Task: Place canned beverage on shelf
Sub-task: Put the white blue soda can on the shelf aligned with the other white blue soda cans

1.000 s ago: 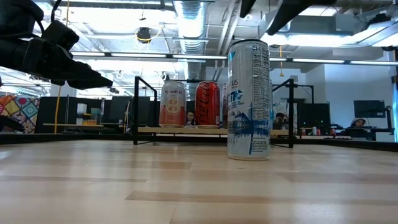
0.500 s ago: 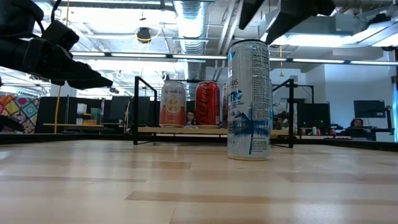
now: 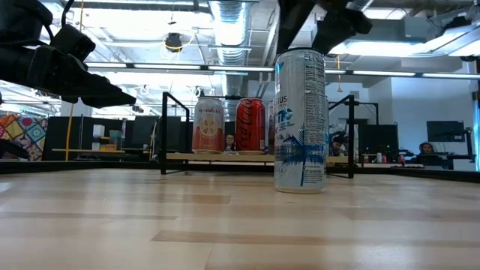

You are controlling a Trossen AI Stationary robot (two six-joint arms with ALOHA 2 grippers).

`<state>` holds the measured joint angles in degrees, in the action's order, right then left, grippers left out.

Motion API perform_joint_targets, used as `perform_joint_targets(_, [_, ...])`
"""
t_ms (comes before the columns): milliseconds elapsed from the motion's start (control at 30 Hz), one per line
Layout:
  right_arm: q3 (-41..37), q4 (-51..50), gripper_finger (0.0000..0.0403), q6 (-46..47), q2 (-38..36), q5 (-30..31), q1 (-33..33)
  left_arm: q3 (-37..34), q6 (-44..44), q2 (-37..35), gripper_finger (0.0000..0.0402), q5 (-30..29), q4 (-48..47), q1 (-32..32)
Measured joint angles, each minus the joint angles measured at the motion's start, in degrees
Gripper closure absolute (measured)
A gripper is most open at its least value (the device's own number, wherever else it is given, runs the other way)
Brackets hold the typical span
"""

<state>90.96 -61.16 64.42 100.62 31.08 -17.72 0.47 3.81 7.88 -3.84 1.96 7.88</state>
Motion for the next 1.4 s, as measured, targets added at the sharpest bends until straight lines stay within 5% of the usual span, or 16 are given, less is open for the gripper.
perform_joint_targets(233, [0.00, 1.01, 0.0053, -0.50, 0.00, -6.45, 3.01, 0.00, 0.00, 0.00, 0.0028, 0.00, 0.00, 0.00])
perform_joint_targets(633, [0.00, 1.56, 0.0025, 3.45, 0.00, -7.24, 1.68, 0.00, 0.00, 0.00, 0.0028, 0.00, 0.00, 0.00])
perform_joint_targets(1400, [0.02, 3.69, 0.0025, 10.29, 4.63, 0.80, -3.95, 0.00, 0.00, -0.02, 0.0028, 0.00, 0.03, 0.00])
